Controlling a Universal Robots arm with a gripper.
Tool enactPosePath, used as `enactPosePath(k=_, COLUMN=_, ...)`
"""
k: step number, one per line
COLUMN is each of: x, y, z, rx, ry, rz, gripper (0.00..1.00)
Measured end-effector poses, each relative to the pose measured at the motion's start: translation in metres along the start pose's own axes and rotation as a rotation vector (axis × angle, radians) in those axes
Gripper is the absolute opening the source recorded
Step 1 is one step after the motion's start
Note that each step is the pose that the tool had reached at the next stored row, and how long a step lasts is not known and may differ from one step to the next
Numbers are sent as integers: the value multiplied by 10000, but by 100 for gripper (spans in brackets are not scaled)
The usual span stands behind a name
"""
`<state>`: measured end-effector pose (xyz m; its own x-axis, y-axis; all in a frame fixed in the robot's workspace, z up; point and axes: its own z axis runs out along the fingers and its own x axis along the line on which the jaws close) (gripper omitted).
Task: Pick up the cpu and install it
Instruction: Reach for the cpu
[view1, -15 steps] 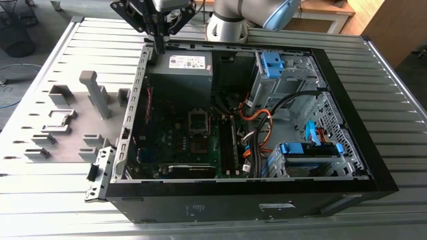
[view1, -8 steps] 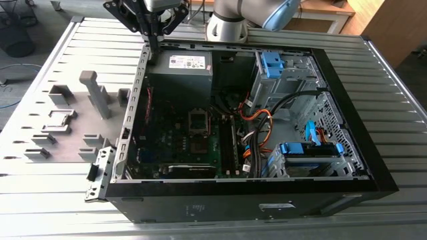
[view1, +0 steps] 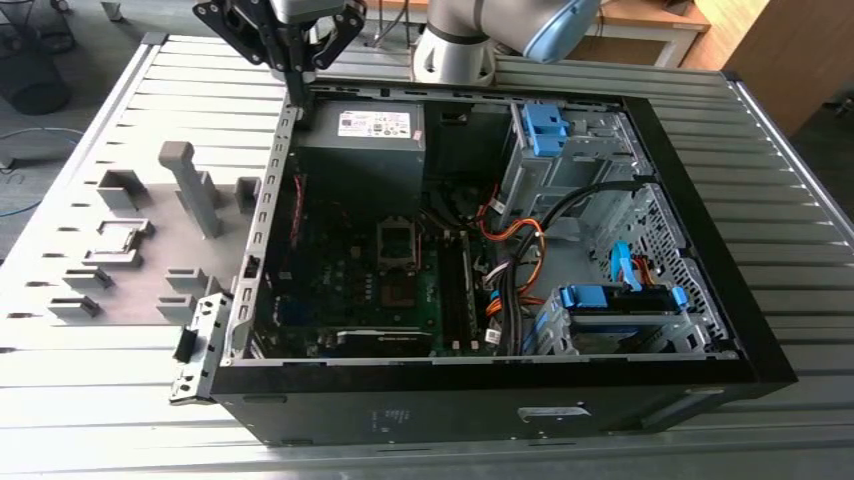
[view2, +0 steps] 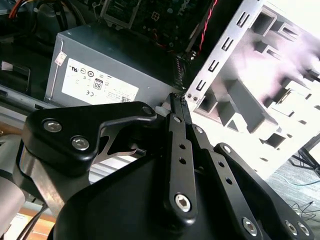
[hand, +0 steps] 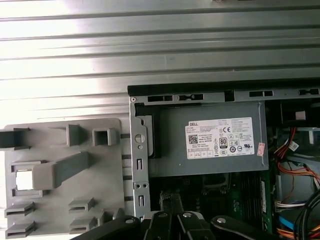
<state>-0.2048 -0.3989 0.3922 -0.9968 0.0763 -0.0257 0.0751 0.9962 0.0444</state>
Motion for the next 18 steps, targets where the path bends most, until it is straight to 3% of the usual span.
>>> enactPosePath(k=18, x=247, y=-19, z=7, rx=0, ry=0, rz=-1, gripper=11)
